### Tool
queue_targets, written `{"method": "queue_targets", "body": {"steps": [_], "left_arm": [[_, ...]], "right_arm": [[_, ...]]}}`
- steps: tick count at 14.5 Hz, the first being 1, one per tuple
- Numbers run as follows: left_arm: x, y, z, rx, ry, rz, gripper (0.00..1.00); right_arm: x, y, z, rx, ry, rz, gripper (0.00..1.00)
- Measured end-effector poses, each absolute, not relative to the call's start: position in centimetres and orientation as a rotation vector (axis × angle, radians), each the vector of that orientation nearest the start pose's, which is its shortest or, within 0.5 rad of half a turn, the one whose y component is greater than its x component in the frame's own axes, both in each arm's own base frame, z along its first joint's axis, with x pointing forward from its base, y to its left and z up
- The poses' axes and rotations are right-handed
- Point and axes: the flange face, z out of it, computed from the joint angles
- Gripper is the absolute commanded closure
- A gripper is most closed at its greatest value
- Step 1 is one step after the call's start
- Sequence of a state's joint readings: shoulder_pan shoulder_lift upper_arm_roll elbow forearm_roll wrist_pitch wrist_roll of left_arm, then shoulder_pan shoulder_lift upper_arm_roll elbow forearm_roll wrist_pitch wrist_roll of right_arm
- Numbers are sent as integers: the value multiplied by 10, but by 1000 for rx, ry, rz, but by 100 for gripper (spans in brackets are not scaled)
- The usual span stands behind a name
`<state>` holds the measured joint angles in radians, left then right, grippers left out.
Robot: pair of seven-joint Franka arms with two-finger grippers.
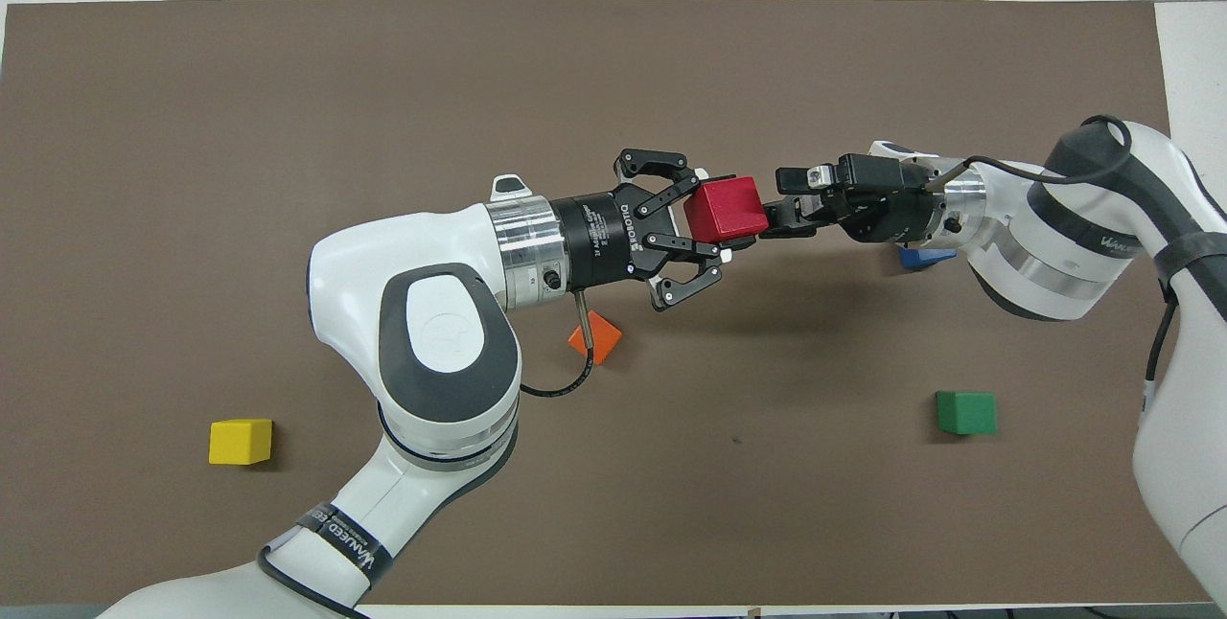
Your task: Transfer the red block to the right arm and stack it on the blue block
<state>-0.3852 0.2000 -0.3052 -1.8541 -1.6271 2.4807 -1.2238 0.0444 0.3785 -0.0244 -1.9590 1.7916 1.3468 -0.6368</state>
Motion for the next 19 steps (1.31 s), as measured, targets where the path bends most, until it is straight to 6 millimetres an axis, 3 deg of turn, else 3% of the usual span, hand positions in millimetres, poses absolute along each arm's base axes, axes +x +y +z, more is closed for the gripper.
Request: {"method": "queue_targets", "body": {"steps": [6,9,13,14,16,19], "left_arm": [[506,-398,462,1253,1550,-979,100],[506,-398,462,1253,1550,-978,100],[506,-398,462,1253,1550,-978,100],[506,-398,462,1253,1550,-978,100],[506,-398,463,1255,1542,-974,100],[506,-398,463,1255,1543,-974,100]], "right_arm": [[586,145,361,-1281,44,125,2],[586,147,361,-1284,45,124,17],[585,149,361,-1284,44,126,45],[585,149,361,-1284,44,127,57],[585,149,359,-1285,53,128,100],[585,149,359,-1285,54,128,100]]}}
